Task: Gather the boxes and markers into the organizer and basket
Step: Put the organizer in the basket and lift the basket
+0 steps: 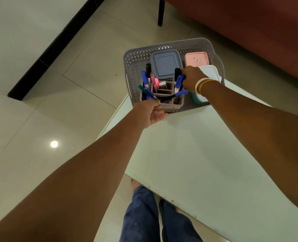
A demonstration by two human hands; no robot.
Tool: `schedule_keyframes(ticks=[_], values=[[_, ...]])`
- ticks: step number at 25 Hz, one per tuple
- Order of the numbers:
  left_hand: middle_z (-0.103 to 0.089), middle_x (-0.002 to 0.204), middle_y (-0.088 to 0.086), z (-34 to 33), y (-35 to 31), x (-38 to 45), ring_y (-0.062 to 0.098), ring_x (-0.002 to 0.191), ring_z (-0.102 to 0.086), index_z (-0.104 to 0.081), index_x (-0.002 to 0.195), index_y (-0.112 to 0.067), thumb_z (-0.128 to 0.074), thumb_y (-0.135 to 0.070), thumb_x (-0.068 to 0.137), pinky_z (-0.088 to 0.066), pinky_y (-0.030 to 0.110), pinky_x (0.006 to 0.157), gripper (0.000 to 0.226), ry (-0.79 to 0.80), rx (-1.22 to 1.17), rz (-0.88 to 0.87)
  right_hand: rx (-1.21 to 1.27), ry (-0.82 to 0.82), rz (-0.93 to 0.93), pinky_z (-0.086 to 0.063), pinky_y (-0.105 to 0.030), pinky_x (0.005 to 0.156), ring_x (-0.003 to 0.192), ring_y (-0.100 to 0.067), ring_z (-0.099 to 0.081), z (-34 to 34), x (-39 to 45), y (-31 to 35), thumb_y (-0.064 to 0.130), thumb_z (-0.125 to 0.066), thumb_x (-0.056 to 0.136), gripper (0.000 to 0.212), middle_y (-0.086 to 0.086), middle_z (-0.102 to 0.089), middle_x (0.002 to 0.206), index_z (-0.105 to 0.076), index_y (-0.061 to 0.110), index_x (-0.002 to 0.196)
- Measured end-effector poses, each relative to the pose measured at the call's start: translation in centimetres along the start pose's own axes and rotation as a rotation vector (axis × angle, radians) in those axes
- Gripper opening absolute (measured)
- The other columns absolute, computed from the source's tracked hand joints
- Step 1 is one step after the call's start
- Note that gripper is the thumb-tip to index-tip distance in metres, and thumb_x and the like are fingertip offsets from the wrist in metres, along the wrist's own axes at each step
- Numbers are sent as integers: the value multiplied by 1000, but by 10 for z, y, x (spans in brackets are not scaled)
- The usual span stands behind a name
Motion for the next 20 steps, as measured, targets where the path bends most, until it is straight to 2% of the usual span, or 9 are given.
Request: schedule_keyframes(ticks=[3, 5, 9, 11, 13, 15, 16, 18, 20], values=[[-69, 110, 18, 7, -5, -5, 27, 91, -71, -60, 105, 2, -58, -11, 94, -58, 28, 54, 17, 6, 246, 23, 6, -51, 8, -47, -41, 93, 106, -42, -61, -2, -5, -5, -6, -51, 88, 32, -27, -64, 113, -59, -2, 119], [-71, 92, 9, 15, -10, -9, 21, 74, -70, -61, 106, -2, -56, -11, 94, -56, 26, 55, 16, -86, 459, -15, 46, -109, 26, -47, -42, 98, 107, -41, -61, 0, -12, -8, -5, -50, 90, 34, -24, -65, 115, -60, 2, 121], [-64, 73, 4, 38, -18, -6, 19, 59, -65, -53, 80, -9, -57, -23, 86, -55, 27, 56, 16, -433, 578, -294, 80, -365, -54, -43, -40, 108, 119, -34, -55, 4, -33, -34, 3, -52, 91, 32, -13, -59, 125, -63, 13, 120], [-66, 91, 8, 45, -20, 3, 25, 77, -68, -52, 91, -10, -59, -25, 84, -59, 34, 69, 18, -518, 591, -388, 193, -530, -282, -46, -34, 100, 117, -29, -55, -3, -49, -51, 6, -56, 87, 34, -11, -54, 128, -57, 12, 121], [-61, 117, 15, 47, -20, 19, 31, 100, -65, -44, 124, -3, -57, -20, 89, -58, 40, 79, 41, -492, 583, -279, 495, -655, -696, -43, -34, 101, 125, -30, -48, -18, -62, -64, 10, -55, 85, 51, -13, -43, 138, -42, 9, 134], [-59, 123, 20, 45, -17, 31, 33, 102, -66, -42, 129, -1, -50, -11, 95, -56, 39, 78, 37, -391, 536, -170, 913, -581, -1034, -34, -39, 109, 134, -34, -39, -40, -65, -62, 21, -52, 86, 66, -16, -31, 147, -25, 9, 145], [-63, 117, 21, 43, -12, 33, 30, 92, -69, -46, 125, 0, -48, -8, 96, -57, 38, 75, 30, -378, 528, -159, 1172, -493, -1058, -35, -44, 111, 134, -35, -40, -54, -65, -56, 26, -51, 87, 70, -15, -31, 148, -20, 10, 147], [-67, 93, 18, 34, 7, 33, 22, 60, -68, -51, 114, -2, -49, -7, 95, -56, 34, 65, 19, -358, 513, -135, 1551, -293, -980, -51, -50, 91, 112, -34, -58, -79, -70, -37, 24, -51, 88, 64, -12, -45, 136, -23, 15, 145], [-62, 75, 13, 19, 36, 30, 17, 50, -61, -53, 106, -5, -51, -4, 93, -51, 31, 56, 13, -265, 415, -74, 1605, -178, -905, -57, -45, 66, 88, -33, -64, -105, -80, -21, 17, -49, 91, 48, -15, -54, 125, -33, 16, 136]])
Point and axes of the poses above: each hand's wrist, its own x-axis towards the middle knuckle, its own z-axis out of the back of the hand, y = z × x, the point moved 1 cm from there along x, towards the middle knuckle
